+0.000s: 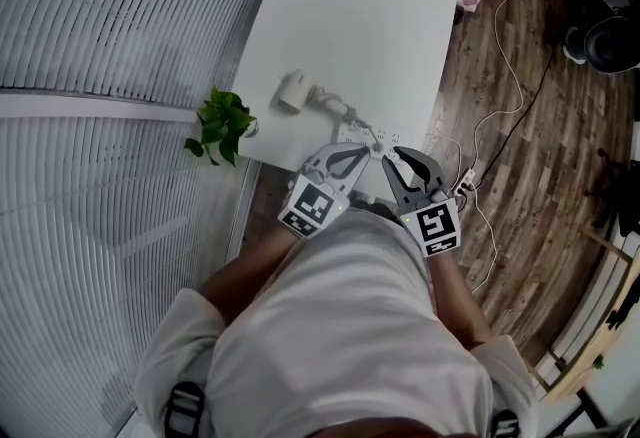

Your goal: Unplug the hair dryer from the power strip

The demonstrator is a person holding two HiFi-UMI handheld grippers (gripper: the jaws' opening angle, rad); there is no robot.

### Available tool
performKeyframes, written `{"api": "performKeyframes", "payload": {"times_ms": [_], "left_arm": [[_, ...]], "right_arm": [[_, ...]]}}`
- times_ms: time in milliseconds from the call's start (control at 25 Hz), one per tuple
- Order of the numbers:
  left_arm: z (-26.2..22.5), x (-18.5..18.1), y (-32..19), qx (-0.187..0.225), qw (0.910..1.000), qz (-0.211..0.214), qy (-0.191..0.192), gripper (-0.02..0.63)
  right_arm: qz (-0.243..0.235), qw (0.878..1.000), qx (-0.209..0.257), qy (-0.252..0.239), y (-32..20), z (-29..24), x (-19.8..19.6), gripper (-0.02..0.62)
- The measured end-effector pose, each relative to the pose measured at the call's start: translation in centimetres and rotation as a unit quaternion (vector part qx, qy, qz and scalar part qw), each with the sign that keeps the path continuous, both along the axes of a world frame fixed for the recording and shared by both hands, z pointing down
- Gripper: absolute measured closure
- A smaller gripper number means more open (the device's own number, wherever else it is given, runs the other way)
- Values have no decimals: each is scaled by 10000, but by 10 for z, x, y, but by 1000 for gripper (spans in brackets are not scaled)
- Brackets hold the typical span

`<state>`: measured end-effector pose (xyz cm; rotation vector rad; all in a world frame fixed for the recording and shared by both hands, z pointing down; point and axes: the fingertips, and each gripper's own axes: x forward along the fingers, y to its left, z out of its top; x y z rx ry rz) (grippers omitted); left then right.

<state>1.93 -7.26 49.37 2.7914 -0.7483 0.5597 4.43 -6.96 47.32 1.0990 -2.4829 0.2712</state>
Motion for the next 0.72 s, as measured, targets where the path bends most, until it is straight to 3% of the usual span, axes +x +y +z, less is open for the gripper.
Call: {"api": "performKeyframes", "payload": {"times_ms": [400,720], "left_arm": [[58,-2,-2,-314,9988,22,-384,574],[77,-3,-2,-471,9976,25,-514,575]], "right_arm": [[-199,9982,-386,419,-3,58,-3,477],[-311,9950,-604,726,1,97,-3,462]]}}
